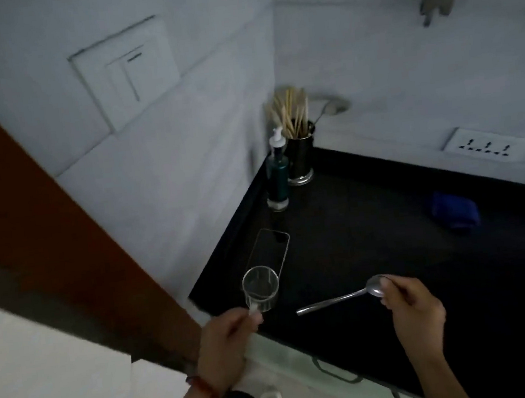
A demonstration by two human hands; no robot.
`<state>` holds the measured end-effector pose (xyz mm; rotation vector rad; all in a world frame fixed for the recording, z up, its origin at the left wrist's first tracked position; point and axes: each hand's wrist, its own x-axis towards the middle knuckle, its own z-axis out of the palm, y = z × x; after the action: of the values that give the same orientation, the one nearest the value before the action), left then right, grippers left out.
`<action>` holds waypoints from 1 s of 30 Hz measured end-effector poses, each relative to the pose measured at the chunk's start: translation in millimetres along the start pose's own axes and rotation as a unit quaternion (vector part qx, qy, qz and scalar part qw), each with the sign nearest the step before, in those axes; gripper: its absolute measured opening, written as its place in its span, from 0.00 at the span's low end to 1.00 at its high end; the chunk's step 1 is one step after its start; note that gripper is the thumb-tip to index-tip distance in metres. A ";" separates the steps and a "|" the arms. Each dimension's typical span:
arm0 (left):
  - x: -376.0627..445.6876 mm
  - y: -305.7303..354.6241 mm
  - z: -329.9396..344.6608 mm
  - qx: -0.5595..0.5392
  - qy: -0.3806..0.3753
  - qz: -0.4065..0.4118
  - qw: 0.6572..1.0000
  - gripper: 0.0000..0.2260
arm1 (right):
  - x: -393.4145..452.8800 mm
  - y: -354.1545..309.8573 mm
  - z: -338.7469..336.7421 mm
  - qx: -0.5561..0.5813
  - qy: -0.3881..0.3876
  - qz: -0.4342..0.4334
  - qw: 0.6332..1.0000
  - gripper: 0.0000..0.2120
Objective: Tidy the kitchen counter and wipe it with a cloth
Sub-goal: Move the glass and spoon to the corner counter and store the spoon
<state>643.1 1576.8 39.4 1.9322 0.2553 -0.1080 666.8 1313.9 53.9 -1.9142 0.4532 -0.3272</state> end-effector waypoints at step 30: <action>297.1 62.6 202.5 -0.034 -0.120 -0.077 0.989 0.09 | 111.5 8.5 -30.0 -0.054 0.090 0.070 0.992 0.14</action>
<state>955.7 1404.4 -36.5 1.8107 0.2426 -0.4265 751.6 1235.3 58.8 -1.9539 0.7354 -0.3912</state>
